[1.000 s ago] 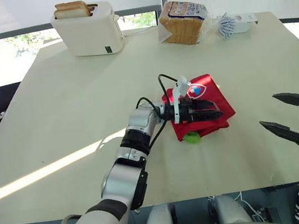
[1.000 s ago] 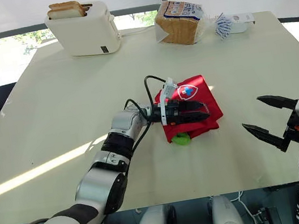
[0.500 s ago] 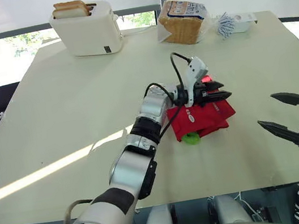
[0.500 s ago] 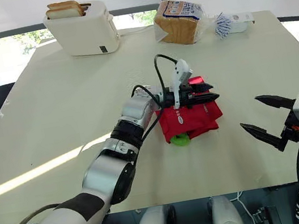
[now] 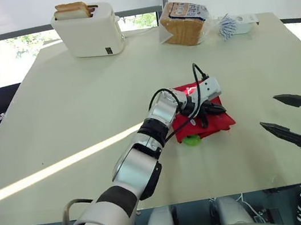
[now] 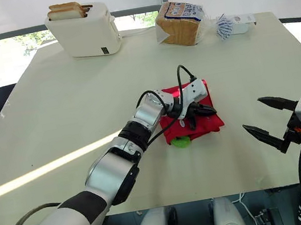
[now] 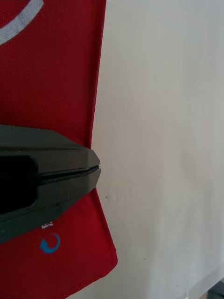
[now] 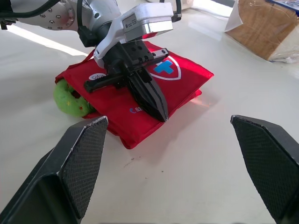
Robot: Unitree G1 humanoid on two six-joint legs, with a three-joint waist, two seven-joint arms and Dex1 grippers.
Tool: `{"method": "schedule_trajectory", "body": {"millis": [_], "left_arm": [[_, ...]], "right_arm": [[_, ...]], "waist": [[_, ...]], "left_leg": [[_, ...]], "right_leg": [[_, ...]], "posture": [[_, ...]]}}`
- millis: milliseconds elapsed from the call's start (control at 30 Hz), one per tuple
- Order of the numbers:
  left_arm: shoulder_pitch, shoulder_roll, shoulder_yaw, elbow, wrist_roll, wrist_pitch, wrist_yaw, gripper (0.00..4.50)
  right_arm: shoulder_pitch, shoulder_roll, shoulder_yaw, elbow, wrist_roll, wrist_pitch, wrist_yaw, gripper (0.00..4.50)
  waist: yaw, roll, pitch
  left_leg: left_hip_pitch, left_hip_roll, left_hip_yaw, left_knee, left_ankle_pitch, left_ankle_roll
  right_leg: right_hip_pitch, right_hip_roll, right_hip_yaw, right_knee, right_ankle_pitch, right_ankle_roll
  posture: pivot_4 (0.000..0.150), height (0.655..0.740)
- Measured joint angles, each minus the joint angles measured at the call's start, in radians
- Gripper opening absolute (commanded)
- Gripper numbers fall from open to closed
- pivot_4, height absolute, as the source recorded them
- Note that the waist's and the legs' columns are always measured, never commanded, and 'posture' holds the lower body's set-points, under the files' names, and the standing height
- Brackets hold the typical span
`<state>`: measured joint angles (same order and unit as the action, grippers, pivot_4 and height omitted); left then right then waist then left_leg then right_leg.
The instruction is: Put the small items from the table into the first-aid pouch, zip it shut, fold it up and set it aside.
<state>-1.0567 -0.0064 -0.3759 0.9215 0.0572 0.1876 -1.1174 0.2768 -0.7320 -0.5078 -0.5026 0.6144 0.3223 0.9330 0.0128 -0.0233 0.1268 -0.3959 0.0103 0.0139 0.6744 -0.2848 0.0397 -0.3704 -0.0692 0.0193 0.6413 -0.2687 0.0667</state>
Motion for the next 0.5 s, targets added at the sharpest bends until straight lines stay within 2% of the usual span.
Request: {"method": "schedule_trajectory", "body": {"millis": [100,300,467,500], "left_arm": [[0.033,0.005,0.034,-0.029,-0.021,-0.041,-0.011,0.05],[0.116,0.04,0.156,-0.157,-0.16,-0.011,-0.077,0.05],[0.16,0.191,0.264,-0.437,-0.276,0.109,-0.091,0.05],[0.177,0.235,0.286,-0.501,-0.301,0.13,-0.102,0.02]], "right_arm": [[-0.002,0.0,0.002,0.002,-0.006,0.0,0.0,4.5],[-0.019,-0.001,0.031,0.023,-0.015,0.006,-0.006,4.5],[-0.097,-0.001,0.072,0.07,0.013,0.076,-0.039,4.5],[-0.117,-0.002,0.082,0.086,0.013,0.084,-0.04,4.25]], "waist": [[-0.002,0.002,-0.002],[-0.001,0.003,0.001],[-0.013,0.003,0.003],[-0.016,0.003,0.003]], "left_leg": [[0.0,0.0,0.0,0.0,0.0,0.0],[-0.002,0.0,0.0,0.0,0.0,0.0],[-0.002,0.002,0.001,0.0,0.0,0.0],[-0.002,0.002,0.001,0.0,0.0,0.0]], "right_leg": [[0.0,0.0,0.0,0.0,0.0,0.0],[-0.002,0.0,0.0,0.001,0.0,0.0],[-0.003,0.0,0.001,0.002,0.0,0.0],[-0.003,0.0,0.001,0.002,0.0,0.0]], "posture": [[0.15,0.74],[0.15,0.74],[0.15,0.74],[0.15,0.74]]}}
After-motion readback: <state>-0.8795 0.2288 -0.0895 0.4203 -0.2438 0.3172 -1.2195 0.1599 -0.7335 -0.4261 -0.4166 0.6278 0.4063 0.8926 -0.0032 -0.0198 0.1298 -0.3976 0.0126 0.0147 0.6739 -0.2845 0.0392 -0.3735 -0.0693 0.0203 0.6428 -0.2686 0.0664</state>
